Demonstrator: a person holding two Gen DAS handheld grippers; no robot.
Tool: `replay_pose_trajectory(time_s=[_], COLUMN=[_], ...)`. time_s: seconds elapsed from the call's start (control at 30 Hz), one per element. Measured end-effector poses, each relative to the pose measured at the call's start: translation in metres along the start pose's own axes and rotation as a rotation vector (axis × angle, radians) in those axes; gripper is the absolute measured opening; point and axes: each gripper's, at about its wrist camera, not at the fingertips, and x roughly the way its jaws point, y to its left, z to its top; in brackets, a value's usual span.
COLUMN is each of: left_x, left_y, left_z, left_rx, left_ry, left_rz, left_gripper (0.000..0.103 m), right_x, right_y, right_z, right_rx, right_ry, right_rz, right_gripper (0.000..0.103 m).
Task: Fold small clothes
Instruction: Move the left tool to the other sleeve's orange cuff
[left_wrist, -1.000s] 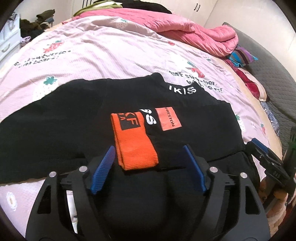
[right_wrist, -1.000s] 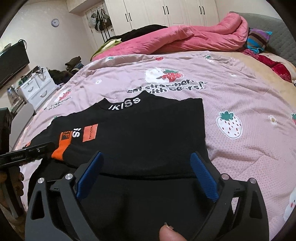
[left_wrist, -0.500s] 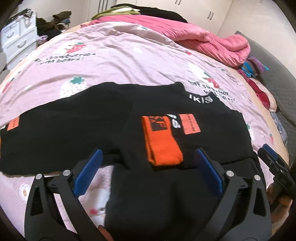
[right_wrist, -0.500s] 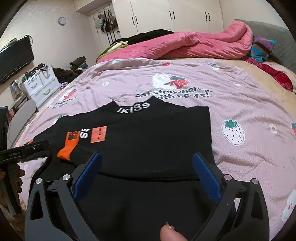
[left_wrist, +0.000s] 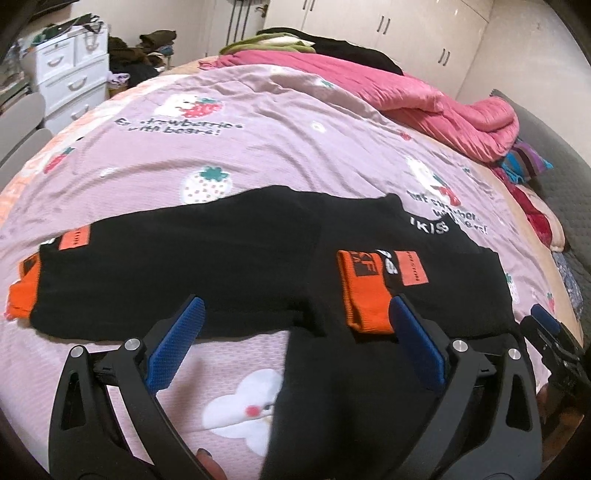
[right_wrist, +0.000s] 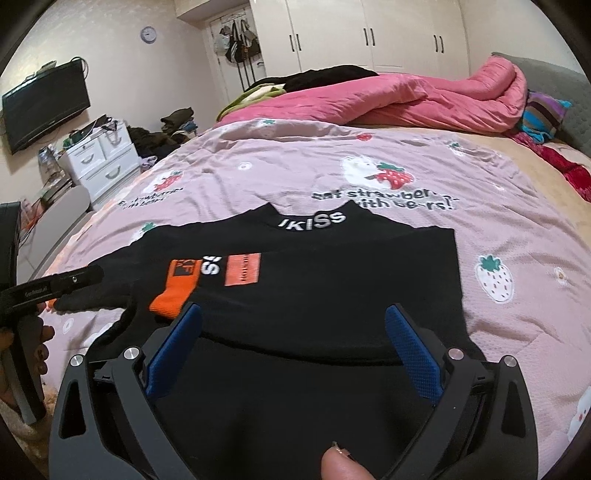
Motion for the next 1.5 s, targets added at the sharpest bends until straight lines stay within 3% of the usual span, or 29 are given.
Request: replay_pose_trajectory(time_s=[0.8, 1.2, 1.33, 1.5], left_x=[-0.033, -0.041, -0.049, -0.056], left_y=[0.104, 0.150, 0.162, 0.175], left_z=[-0.007, -0.011, -0.012, -0.014], left_rx=[-0.251, -0.384, -0.423, -0.471], left_ry=[-0.050, -0.059, -0.099, -0.126], left_rz=[0.182, 0.229, 0.295, 0.301], left_gripper=[0.094, 0.094, 0.094, 0.094], right_x=[0.016, 0.028, 0.033, 0.040], right_y=[0.090, 0.137, 0.155, 0.175], right_z=[0.020, 0.025, 0.025, 0.025], right_rx=[-0.113, -0.176, -0.204, -0.232], right_ry=[0.007, 0.025, 0.034, 0.047], right_rz=[0.096, 0.152, 0.172, 0.195], right_gripper=[0.099, 0.099, 0.099, 0.099])
